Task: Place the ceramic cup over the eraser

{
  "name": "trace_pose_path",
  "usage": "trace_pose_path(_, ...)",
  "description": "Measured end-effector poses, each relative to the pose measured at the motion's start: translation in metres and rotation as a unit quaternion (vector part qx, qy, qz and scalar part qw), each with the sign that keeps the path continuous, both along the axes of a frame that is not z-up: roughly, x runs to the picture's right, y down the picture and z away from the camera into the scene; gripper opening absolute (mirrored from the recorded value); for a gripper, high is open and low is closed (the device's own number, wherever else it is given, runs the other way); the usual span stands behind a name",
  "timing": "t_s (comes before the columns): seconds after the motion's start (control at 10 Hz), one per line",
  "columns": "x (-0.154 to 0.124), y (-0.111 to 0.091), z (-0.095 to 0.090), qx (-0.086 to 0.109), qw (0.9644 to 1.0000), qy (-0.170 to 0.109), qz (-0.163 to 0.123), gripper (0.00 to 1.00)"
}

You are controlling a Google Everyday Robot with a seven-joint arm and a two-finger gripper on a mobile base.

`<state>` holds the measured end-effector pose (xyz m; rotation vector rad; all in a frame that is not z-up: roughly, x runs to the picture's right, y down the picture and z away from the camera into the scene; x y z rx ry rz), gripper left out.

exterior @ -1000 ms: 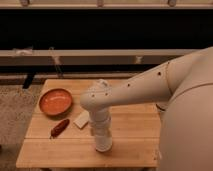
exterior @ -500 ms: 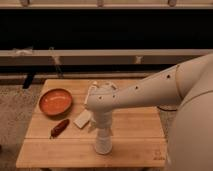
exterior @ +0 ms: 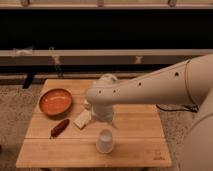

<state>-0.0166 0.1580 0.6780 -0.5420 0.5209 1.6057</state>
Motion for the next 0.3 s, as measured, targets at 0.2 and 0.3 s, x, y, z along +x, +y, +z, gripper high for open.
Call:
trace_pose_path(0.2, 0.0093, -0.0184, -0.0020, 0.017, 0.9998, 0.001, -0.008, 0.80)
trace_pose_path(0.3, 0.0114, -0.0186, -0.0021, 0.016, 0.9998, 0.003, -0.007, 0.80)
